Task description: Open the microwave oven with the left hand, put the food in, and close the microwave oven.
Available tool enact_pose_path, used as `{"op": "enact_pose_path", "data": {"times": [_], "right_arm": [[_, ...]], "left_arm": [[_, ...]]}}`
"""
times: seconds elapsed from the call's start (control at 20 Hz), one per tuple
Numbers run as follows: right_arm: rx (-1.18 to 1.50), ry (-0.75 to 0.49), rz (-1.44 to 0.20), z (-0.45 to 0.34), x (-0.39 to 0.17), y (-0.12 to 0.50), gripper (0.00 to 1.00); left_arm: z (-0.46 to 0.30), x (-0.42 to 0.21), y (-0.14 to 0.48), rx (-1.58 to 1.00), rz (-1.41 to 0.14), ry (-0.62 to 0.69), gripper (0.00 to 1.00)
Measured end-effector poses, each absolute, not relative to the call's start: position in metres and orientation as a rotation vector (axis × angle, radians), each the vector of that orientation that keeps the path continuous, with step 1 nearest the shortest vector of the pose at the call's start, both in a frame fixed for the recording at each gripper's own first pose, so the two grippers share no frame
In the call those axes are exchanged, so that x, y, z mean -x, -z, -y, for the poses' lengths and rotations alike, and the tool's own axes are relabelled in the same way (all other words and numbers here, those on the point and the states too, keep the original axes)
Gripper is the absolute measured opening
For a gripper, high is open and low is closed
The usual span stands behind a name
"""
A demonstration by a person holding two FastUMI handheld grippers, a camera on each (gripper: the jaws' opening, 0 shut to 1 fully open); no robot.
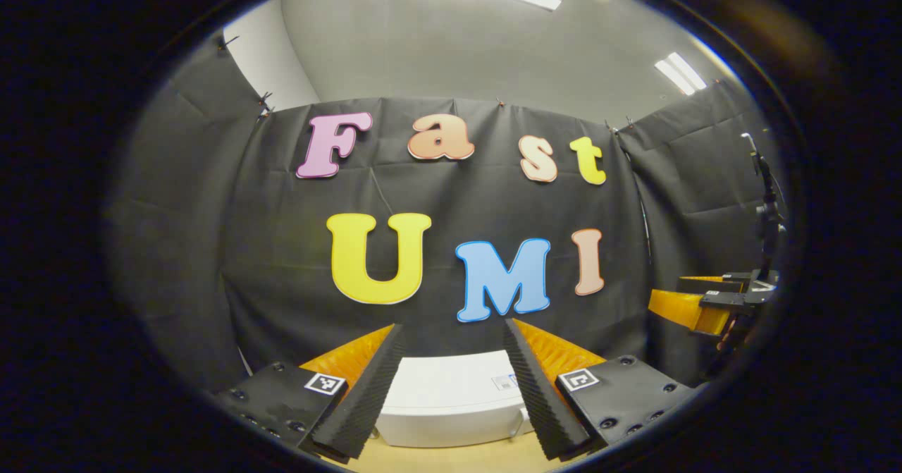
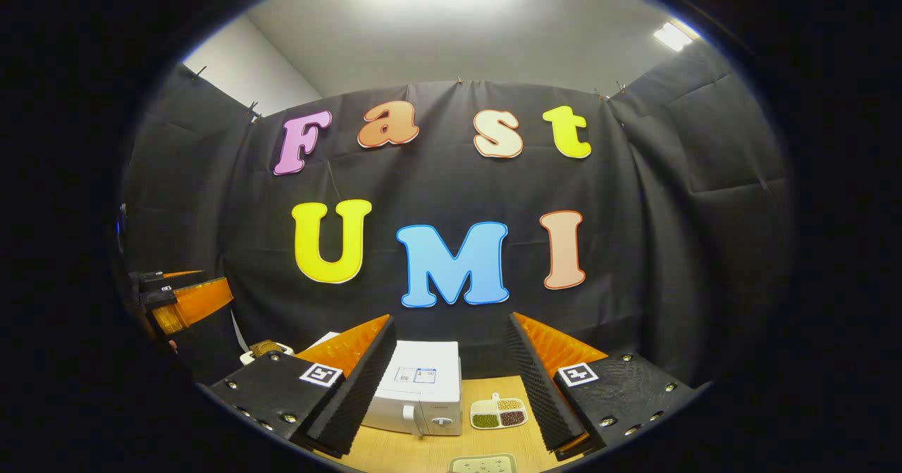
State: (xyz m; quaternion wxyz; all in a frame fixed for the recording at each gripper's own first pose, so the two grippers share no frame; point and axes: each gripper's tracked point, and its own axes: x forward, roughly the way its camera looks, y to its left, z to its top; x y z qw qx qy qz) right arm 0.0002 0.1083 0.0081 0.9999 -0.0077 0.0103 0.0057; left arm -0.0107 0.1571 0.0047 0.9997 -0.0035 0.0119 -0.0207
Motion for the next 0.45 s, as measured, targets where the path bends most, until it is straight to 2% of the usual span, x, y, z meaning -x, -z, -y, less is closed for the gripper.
{"op": "enact_pose_path", "data": {"times": [0.45], "right_arm": [[0.011,-0.003,-0.027,-0.091,0.0,-0.003,0.95]], "left_arm": [[-0.143,0.004,-0.004,-0.018,-0.023,0.045,0.94]]}}
